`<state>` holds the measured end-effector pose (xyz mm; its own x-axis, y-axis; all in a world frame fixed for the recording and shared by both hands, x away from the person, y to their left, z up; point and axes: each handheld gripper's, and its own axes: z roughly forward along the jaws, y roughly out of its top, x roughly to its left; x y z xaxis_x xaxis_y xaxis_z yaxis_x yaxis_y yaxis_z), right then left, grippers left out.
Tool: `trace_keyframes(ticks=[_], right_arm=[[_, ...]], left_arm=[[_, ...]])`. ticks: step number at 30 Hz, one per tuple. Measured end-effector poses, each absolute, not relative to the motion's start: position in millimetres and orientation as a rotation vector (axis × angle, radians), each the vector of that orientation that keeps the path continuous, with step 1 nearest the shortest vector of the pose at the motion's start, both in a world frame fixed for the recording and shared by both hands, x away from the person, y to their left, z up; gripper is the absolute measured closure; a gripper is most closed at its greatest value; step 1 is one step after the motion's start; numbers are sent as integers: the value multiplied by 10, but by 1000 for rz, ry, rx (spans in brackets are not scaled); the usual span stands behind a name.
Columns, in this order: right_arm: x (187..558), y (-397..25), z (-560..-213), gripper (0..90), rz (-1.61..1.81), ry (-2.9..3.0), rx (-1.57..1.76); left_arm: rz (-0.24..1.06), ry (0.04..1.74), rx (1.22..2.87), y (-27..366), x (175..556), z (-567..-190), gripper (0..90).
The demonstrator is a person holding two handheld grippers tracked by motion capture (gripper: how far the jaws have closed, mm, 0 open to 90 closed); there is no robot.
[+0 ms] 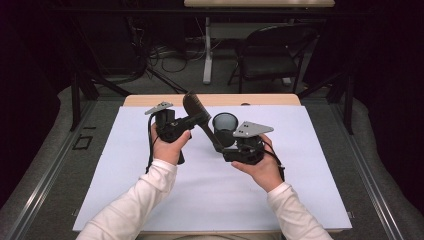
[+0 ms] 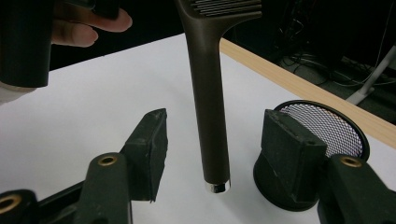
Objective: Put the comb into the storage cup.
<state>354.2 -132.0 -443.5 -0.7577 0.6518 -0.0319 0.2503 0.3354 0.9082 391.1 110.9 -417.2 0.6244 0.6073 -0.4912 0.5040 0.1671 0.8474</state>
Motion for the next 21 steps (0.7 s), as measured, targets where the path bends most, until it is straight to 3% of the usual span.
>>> trace_keyframes(ticks=[21], right_arm=[[3586, -1403, -4430, 264, 1380, 2177, 858]], left_arm=[[269, 893, 1583, 1054, 3940, -4116, 836]])
